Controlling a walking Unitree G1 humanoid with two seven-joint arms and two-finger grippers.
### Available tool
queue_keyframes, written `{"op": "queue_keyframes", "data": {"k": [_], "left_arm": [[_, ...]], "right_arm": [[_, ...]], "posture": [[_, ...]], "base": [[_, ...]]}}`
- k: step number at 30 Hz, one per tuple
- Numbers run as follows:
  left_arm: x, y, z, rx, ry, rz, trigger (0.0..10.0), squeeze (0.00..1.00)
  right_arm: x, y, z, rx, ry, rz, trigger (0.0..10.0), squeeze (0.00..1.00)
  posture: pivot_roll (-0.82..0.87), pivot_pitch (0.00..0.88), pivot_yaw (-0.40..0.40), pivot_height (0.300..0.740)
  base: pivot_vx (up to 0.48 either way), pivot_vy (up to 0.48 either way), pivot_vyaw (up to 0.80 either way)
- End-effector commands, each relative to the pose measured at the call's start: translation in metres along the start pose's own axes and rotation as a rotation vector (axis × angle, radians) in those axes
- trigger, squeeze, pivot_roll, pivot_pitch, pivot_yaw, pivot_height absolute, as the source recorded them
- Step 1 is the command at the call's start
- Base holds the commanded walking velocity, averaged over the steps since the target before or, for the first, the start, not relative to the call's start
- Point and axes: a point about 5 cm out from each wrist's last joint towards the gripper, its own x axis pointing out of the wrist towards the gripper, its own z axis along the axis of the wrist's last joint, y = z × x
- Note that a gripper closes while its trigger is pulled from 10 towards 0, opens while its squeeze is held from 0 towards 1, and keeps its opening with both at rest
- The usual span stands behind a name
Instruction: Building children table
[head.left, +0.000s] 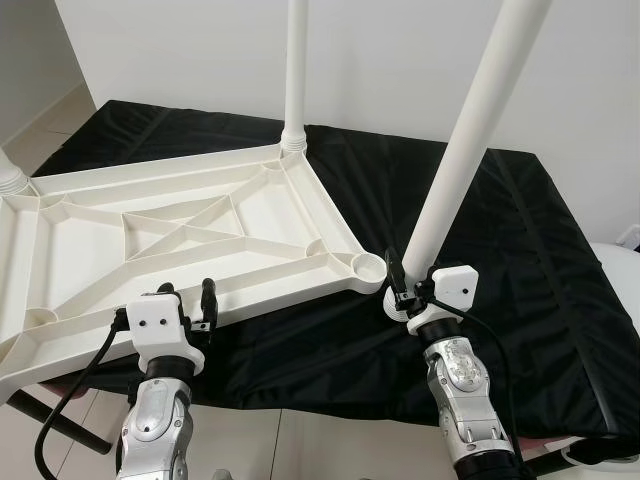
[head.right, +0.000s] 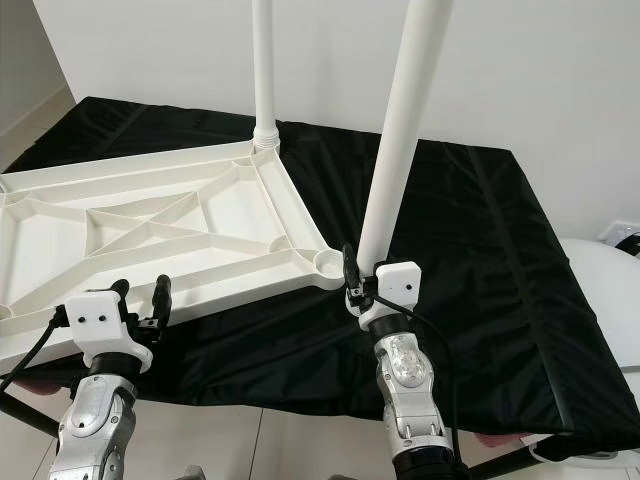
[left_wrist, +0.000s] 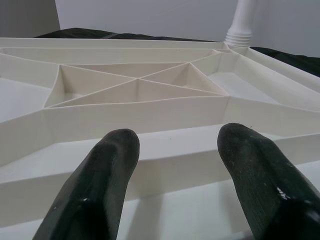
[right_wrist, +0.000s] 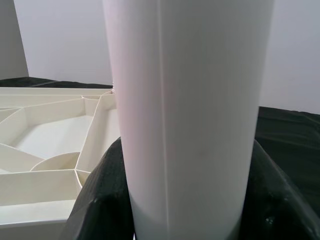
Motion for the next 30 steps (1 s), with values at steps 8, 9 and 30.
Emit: {"op": "queue_keyframes", "data": {"k": [8,9,30], "left_arm": [[0.0001,-0.0018,0.0008,-0.019,0.011,0.012,10.0,0.0],[0.0001,-0.002,0.0008,-0.018,0.011,0.01,10.0,0.0],[0.0022,-0.0042,0.001,-0.026,0.012,-0.002,10.0,0.0]], "right_arm": [[-0.0026,-0.0024,-0.0012,-0.001,0.01,-0.013,10.0,0.0],[-0.0027,-0.0025,-0.0012,0.0,0.01,-0.014,10.0,0.0],[-0.0009,-0.0011,-0.001,0.002,0.007,-0.01,10.0,0.0]], "posture": [[0.05,0.0,-0.05,0.74],[0.05,0.0,-0.05,0.74],[0.05,0.0,-0.049,0.74]], "base": [[0.0,0.0,0.0],[0.0,0.0,0.0],[0.0,0.0,0.0]]}}
